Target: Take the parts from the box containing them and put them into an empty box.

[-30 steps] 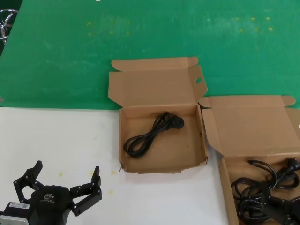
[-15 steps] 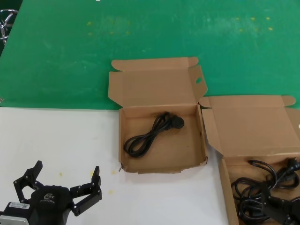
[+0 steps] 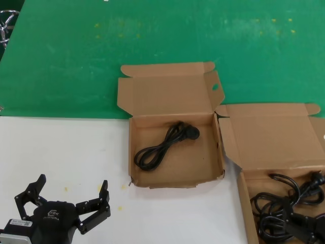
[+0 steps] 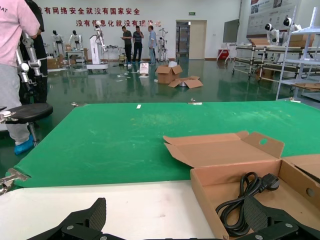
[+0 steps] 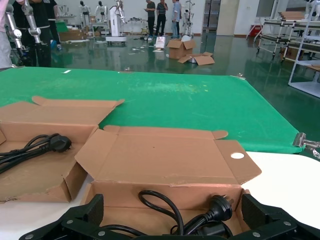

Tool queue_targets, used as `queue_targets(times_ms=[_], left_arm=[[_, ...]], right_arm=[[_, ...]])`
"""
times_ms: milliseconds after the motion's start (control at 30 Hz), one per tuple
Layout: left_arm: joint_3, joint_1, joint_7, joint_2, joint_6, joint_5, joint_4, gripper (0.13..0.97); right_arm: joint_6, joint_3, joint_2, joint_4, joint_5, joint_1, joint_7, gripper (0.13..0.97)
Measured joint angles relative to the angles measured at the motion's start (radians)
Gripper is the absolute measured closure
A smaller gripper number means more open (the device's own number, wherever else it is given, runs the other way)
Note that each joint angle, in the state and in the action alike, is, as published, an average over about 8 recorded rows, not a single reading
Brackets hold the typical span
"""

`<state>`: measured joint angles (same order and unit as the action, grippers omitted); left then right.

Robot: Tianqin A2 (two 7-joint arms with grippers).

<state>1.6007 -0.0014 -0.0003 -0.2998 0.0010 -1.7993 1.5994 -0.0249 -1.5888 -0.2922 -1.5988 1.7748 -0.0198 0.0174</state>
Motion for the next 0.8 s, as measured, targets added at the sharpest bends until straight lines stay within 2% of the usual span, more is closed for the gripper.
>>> queue_targets(times_ms=[800], left_arm=[[0.000,0.000,0.000,0.000,0.000,0.000,0.000,0.132]], right_arm=[[0.000,0.000,0.000,0.000,0.000,0.000,0.000,0.129]])
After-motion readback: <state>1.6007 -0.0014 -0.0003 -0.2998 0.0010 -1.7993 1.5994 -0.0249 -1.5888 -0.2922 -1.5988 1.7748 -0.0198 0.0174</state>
